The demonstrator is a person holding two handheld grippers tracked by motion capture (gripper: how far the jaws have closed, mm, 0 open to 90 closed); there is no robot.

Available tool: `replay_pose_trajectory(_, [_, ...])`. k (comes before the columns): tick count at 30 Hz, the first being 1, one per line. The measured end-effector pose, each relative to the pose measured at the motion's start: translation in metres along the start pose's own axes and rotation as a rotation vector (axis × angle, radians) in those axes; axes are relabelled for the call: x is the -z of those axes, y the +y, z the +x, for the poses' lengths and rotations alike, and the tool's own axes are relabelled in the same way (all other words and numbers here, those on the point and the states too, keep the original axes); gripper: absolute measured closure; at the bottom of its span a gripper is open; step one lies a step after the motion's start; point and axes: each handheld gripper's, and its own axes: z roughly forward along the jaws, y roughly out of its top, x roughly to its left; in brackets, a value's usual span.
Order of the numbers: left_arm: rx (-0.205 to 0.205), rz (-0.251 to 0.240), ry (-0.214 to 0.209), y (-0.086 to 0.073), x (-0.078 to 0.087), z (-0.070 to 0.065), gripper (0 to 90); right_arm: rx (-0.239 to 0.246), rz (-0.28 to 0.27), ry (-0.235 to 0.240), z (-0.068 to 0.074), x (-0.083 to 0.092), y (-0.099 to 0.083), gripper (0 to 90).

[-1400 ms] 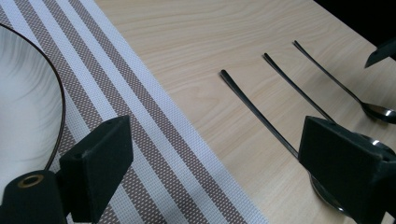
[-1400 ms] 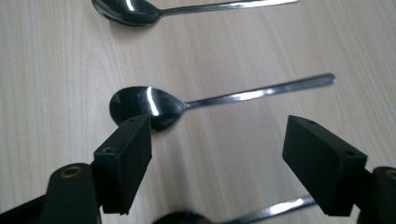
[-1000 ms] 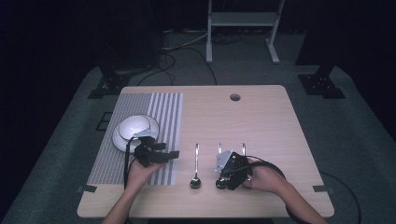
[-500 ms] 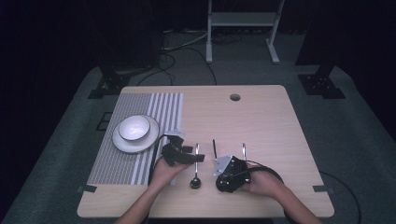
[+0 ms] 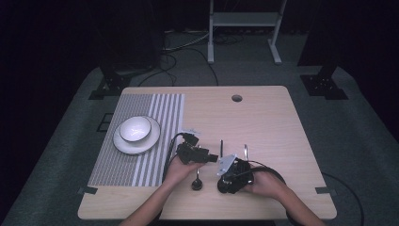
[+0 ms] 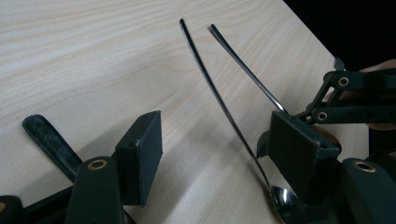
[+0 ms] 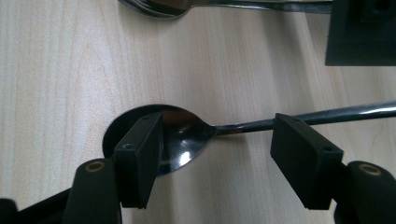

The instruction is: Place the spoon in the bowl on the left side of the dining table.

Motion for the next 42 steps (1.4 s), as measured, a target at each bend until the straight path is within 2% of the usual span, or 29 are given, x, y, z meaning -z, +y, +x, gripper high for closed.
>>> replay_pose_trajectory(8, [0.016, 0.007, -0.011, 0.004, -0.006, 0.001, 36.9, -0.008, -0.011, 0.008, -0.002, 0.000, -0.002, 33.3])
replay_pose_trajectory(15, [0.027, 0.022, -0.003, 0.013, -0.014, 0.001, 40.6, -0.008, -0.017, 0.009, -0.001, 0.000, -0.003, 33.3])
replay_pose_trajectory(20, [0.041, 0.014, -0.002, 0.022, -0.020, 0.001, 44.4, -0.010, -0.022, 0.014, -0.002, 0.000, -0.003, 33.3])
replay_pose_trajectory(22, [0.039, 0.036, 0.009, 0.026, -0.025, 0.001, 47.1, -0.008, -0.027, 0.015, -0.002, 0.000, -0.004, 33.4])
replay_pose_trajectory(26, [0.034, 0.044, 0.013, 0.028, -0.027, 0.002, 53.2, -0.008, -0.031, 0.014, -0.002, 0.000, -0.005, 33.5])
replay_pose_trajectory(28, [0.050, 0.039, 0.001, 0.028, -0.029, 0.004, 59.3, -0.006, -0.037, 0.014, -0.002, 0.000, -0.005, 33.6])
replay_pose_trajectory(29, [0.061, 0.034, -0.010, 0.028, -0.030, 0.006, 59.3, -0.006, -0.037, 0.014, -0.002, 0.000, -0.005, 33.6])
replay_pose_trajectory(31, [0.055, 0.043, -0.012, 0.028, -0.031, 0.008, 66.5, -0.006, -0.040, 0.013, -0.002, 0.000, -0.006, 34.0])
replay_pose_trajectory(32, [0.053, 0.047, -0.014, 0.027, -0.032, 0.008, 66.5, -0.006, -0.040, 0.013, -0.002, 0.000, -0.006, 34.0])
replay_pose_trajectory(36, [0.057, 0.036, -0.042, 0.027, -0.033, 0.010, 76.5, 0.001, -0.037, 0.013, -0.002, 0.000, -0.005, 34.1])
replay_pose_trajectory(39, [0.067, 0.028, -0.057, 0.026, -0.032, 0.012, 77.9, 0.002, -0.036, 0.012, -0.002, 0.000, -0.005, 34.0])
replay_pose_trajectory(42, [0.074, -0.002, -0.084, 0.025, -0.029, 0.012, 80.0, -0.005, -0.045, 0.006, -0.002, 0.000, -0.007, 33.9])
